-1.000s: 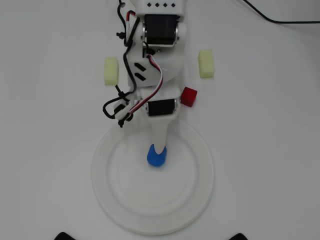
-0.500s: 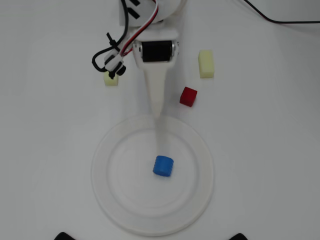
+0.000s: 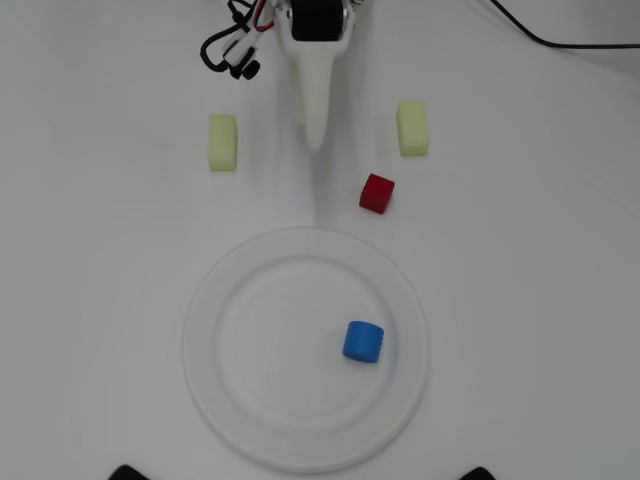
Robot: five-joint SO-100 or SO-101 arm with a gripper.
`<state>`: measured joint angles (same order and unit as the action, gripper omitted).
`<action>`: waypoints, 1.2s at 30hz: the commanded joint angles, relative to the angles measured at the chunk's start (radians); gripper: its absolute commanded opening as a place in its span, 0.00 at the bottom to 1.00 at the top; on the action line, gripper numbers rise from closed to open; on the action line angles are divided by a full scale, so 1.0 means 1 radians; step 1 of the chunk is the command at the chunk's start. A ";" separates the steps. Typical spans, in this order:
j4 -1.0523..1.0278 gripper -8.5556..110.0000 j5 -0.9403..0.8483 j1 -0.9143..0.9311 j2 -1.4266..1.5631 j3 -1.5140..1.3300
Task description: Grasp a blue block and put it in the dish.
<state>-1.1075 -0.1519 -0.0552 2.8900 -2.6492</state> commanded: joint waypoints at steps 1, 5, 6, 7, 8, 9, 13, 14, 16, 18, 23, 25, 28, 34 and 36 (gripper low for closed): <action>-0.002 0.34 -0.005 0.011 0.124 -0.110; -0.008 0.34 -0.002 0.029 0.230 -0.229; -0.011 0.34 -0.002 0.031 0.249 -0.250; -0.018 0.34 -0.003 0.031 0.270 -0.268; -0.026 0.33 -0.005 0.029 0.295 -0.287; -0.037 0.32 -0.009 0.025 0.327 -0.307; -0.129 0.17 -0.037 -0.011 0.532 -0.410; -0.152 0.13 -0.049 -0.017 0.557 -0.434; -0.161 0.08 -0.025 -0.018 0.557 -0.448; -0.173 0.07 0.002 -0.017 0.557 -0.453; -0.202 0.07 0.060 -0.025 0.557 -0.474; -0.206 0.07 0.067 -0.025 0.557 -0.492; -0.207 0.07 0.067 -0.025 0.557 -0.512; -0.213 0.07 0.058 -0.025 0.557 -0.528; -0.215 0.07 0.058 -0.025 0.557 -0.528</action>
<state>-1.3054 -0.0890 -0.0675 3.2766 -3.0756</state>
